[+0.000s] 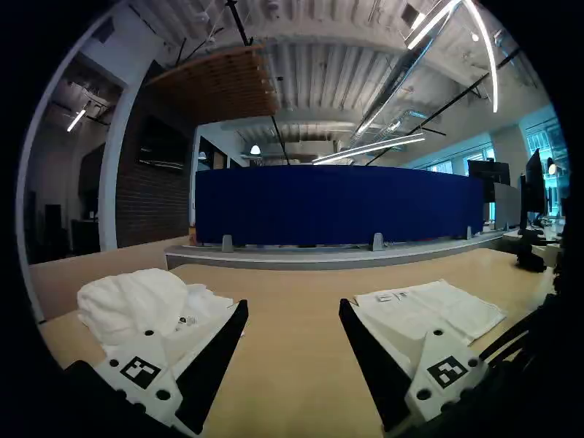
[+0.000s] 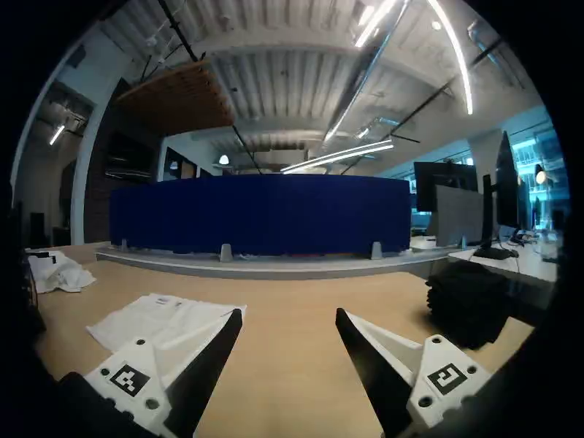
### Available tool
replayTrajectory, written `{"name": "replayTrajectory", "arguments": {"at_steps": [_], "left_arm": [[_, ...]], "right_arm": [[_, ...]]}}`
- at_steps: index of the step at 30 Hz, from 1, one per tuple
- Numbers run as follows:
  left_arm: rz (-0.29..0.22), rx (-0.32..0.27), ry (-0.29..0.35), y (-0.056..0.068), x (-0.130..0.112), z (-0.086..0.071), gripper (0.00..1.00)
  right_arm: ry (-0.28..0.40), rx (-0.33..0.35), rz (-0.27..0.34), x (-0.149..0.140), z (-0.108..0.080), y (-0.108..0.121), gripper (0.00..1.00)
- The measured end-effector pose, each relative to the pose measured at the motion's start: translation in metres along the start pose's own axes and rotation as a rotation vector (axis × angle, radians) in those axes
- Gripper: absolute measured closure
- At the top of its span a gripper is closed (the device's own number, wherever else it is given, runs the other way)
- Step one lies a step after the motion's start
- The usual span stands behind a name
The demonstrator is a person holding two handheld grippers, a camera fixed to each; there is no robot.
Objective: Fold towel
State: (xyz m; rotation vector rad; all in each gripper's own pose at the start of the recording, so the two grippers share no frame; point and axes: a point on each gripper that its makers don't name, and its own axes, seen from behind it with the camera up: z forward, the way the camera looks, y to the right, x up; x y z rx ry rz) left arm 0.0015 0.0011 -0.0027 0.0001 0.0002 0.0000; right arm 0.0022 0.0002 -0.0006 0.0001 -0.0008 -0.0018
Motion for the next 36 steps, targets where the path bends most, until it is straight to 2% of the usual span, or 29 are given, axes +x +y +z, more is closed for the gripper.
{"name": "replayTrajectory", "arguments": {"at_steps": [17, 27, 36], "left_arm": [[0.001, 0.001, 0.000, 0.001, 0.000, -0.002, 0.08], [0.005, 0.025, 0.003, -0.004, 0.001, 0.000, 0.08], [-0.009, 0.008, 0.031, 0.000, 0.027, 0.005, 0.08]], "right_arm": [[0.000, 0.000, 0.001, 0.001, 0.000, -0.001, 0.00], [-0.003, -0.005, -0.019, 0.002, 0.002, -0.002, 0.00], [0.033, 0.000, -0.030, 0.036, 0.004, -0.004, 0.00]]}}
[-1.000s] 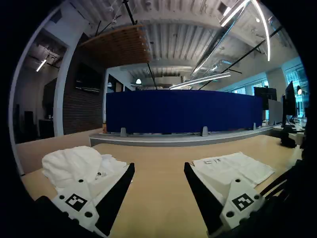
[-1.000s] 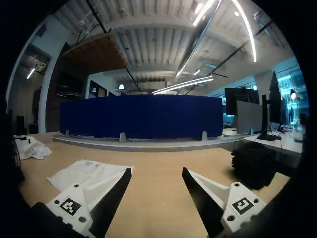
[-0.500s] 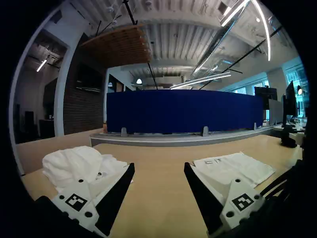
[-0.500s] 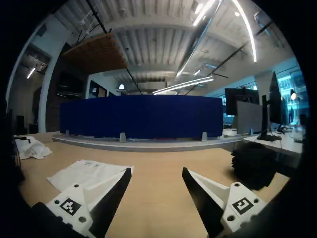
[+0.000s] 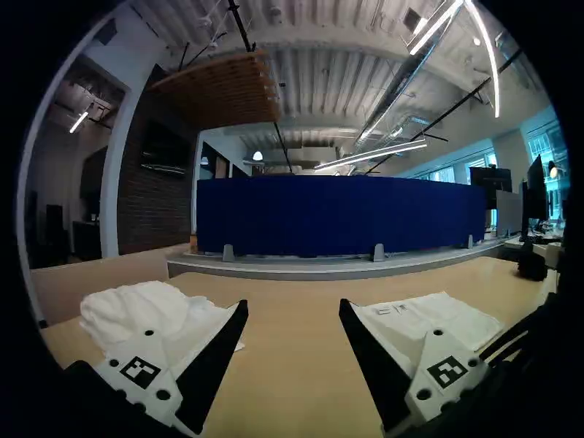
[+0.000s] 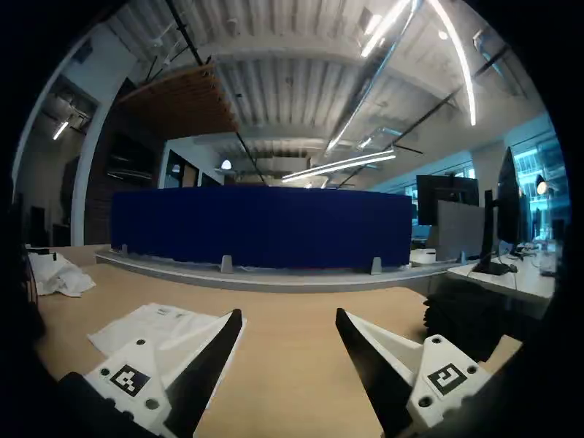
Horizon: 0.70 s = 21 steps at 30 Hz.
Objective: Fold towel
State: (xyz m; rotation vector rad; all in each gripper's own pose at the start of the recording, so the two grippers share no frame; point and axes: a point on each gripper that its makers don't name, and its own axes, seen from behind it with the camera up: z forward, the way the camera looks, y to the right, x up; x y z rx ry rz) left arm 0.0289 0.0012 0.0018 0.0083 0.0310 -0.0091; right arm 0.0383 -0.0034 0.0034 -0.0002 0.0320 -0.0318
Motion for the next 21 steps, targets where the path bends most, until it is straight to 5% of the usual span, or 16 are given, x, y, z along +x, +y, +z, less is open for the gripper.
{"name": "replayTrajectory", "arguments": {"at_steps": [21], "left_arm": [[-0.019, -0.032, -0.015, 0.010, 0.117, 0.001, 0.08]], "right_arm": [[-0.014, -0.028, -0.007, 0.118, -0.005, 0.005, 0.00]]}}
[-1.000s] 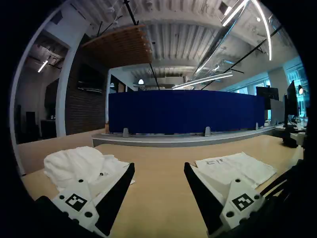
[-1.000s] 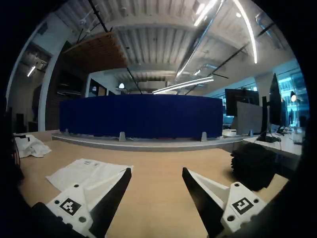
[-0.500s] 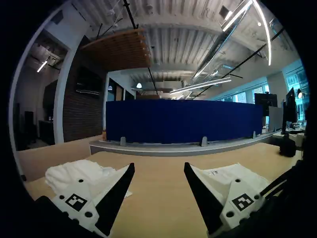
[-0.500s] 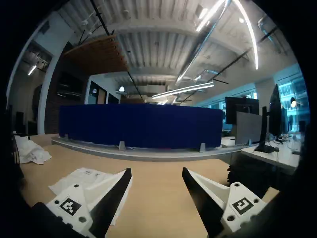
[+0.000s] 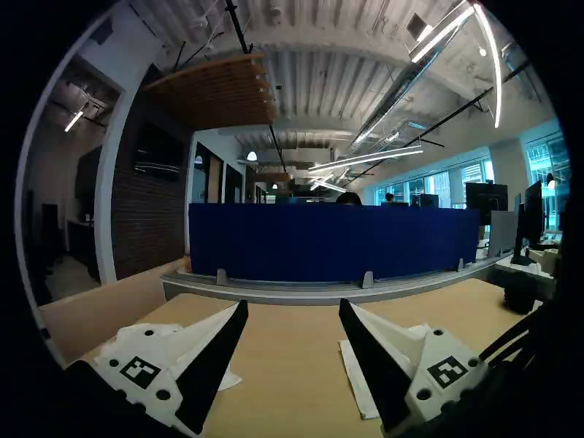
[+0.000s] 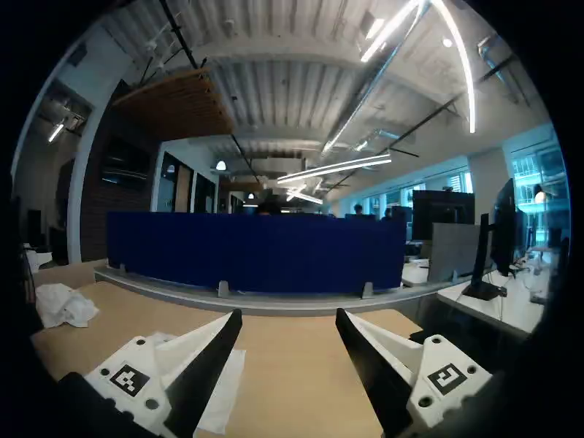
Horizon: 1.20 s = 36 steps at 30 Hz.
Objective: Fold towel
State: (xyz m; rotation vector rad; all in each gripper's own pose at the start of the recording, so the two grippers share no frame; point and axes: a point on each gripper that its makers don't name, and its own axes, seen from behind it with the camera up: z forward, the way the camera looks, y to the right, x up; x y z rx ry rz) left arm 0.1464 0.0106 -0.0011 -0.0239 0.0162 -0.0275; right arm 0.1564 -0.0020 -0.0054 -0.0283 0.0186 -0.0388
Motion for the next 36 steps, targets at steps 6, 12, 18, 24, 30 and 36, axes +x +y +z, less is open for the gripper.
{"name": "replayTrajectory", "arguments": {"at_steps": [6, 12, 18, 24, 30, 36], "left_arm": [[0.003, -0.007, -0.015, 0.006, 0.016, 0.000, 0.08], [0.023, -0.007, -0.041, 0.009, 0.021, -0.001, 0.08], [0.022, -0.009, -0.050, 0.010, 0.031, -0.001, 0.08], [0.032, -0.024, -0.063, 0.008, 0.039, 0.000, 0.08], [0.065, -0.096, -0.105, 0.016, 0.038, 0.000, 0.08], [0.109, -0.248, -0.200, 0.042, 0.022, -0.004, 0.08]], "right_arm": [[-0.018, -0.003, 0.009, 0.020, -0.003, 0.000, 0.00], [-0.030, -0.004, 0.020, 0.032, -0.004, 0.001, 0.00], [-0.044, 0.003, 0.022, 0.041, -0.005, -0.002, 0.00], [-0.060, 0.016, 0.015, 0.042, -0.001, -0.002, 0.00], [-0.093, 0.063, -0.023, 0.037, 0.003, -0.012, 0.00], [-0.187, 0.184, -0.089, 0.018, 0.005, -0.039, 0.00]]}}
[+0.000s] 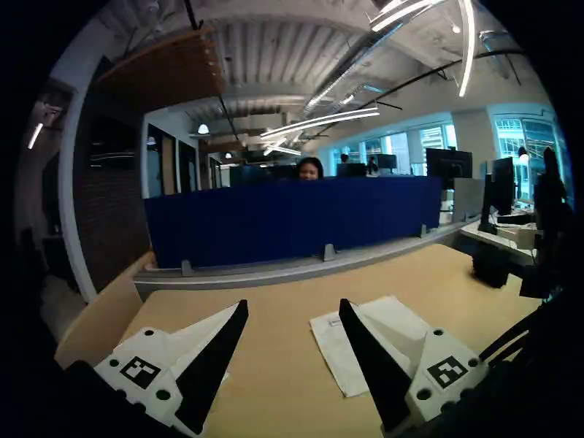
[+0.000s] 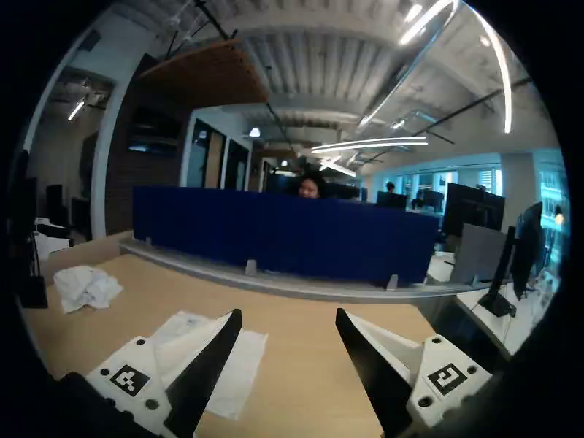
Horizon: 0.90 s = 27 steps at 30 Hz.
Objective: Fold towel
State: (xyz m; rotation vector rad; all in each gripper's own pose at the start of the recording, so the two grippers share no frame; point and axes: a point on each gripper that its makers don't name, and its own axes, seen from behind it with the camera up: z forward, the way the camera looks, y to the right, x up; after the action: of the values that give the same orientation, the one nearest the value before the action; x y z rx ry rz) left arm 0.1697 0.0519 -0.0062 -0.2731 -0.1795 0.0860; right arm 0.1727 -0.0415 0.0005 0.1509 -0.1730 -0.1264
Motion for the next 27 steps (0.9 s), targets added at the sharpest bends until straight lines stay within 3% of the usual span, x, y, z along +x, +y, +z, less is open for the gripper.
{"name": "replayTrajectory", "arguments": {"at_steps": [7, 11, 18, 27], "left_arm": [[0.053, -0.231, -0.164, 0.046, -0.038, 0.004, 0.07], [0.079, -0.318, -0.245, 0.063, -0.061, 0.008, 0.07], [0.120, -0.382, -0.314, 0.076, -0.092, 0.020, 0.07], [0.135, -0.428, -0.383, 0.083, -0.134, 0.036, 0.08]], "right_arm": [[-0.195, 0.202, -0.091, -0.043, 0.002, -0.043, 0.00], [-0.300, 0.283, -0.138, -0.072, 0.002, -0.056, 0.00], [-0.391, 0.341, -0.188, -0.108, 0.010, -0.066, 0.00], [-0.465, 0.385, -0.209, -0.152, 0.023, -0.075, 0.00]]}}
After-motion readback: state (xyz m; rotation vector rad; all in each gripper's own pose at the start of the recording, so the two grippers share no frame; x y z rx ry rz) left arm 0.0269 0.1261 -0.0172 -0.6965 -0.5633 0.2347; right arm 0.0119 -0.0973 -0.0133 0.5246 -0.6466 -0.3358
